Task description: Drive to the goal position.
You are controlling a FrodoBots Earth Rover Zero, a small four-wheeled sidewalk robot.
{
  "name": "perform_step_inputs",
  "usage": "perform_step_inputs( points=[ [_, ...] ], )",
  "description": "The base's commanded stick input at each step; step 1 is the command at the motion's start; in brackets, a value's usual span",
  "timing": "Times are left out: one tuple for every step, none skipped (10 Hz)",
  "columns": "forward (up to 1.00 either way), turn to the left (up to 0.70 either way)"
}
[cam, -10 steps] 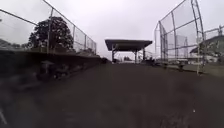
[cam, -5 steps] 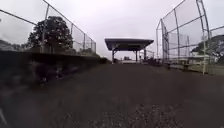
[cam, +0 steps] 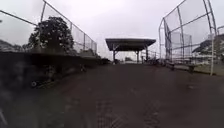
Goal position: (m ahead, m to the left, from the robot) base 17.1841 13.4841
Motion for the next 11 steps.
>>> perform_step_inputs(
  points=[
    [1.0, 0.0],
    [1.0, 0.0],
    [1.0, 0.0],
    [1.0, 0.0],
    [1.0, 0.0],
    [1.0, 0.0],
    [1.0, 0.0],
    [1.0, 0.0],
    [1.0, 0.0],
    [1.0, 0.0],
    [1.0, 0.0]
  ],
)
